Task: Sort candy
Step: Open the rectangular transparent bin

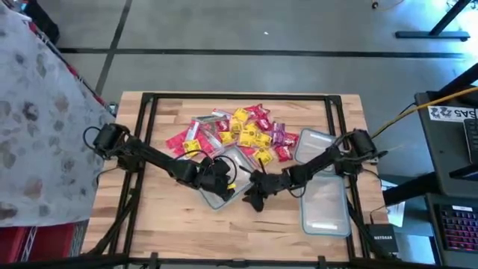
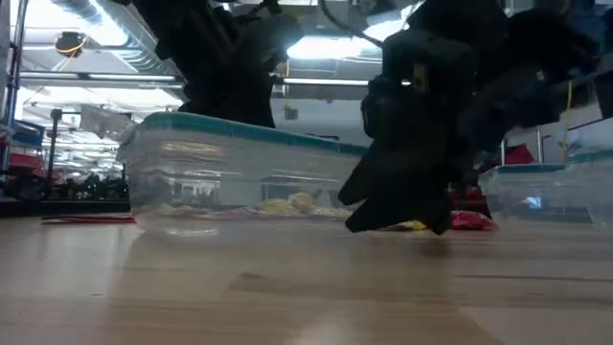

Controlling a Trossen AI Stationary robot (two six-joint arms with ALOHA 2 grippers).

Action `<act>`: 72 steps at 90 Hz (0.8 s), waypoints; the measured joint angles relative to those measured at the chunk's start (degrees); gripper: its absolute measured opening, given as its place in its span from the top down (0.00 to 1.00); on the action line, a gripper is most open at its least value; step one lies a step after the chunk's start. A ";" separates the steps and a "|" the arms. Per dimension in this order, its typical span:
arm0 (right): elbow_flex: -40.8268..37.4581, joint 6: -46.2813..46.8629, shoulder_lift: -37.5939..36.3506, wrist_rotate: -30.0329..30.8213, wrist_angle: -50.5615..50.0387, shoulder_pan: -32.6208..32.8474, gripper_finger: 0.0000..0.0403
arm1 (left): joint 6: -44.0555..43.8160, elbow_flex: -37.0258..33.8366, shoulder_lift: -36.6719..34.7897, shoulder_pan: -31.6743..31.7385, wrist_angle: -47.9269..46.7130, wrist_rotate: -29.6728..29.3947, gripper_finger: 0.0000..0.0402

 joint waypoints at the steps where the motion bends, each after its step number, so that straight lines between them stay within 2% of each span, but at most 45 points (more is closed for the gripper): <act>1: 0.00 -0.01 0.00 -0.41 0.06 -0.16 0.58 | -0.01 0.00 0.00 0.00 0.00 -0.01 1.00; 23: 0.50 -2.24 0.13 -6.37 2.51 -1.70 0.52 | -0.20 -0.13 0.00 -0.06 0.43 -0.06 1.00; 43: 0.96 -2.32 0.03 -6.40 3.77 -1.65 0.52 | -0.66 -0.15 0.00 -0.09 0.38 -0.22 1.00; 72: 1.27 -3.29 -5.67 -5.03 -10.27 -0.63 0.53 | -0.07 -0.15 0.28 -0.11 3.88 1.10 1.00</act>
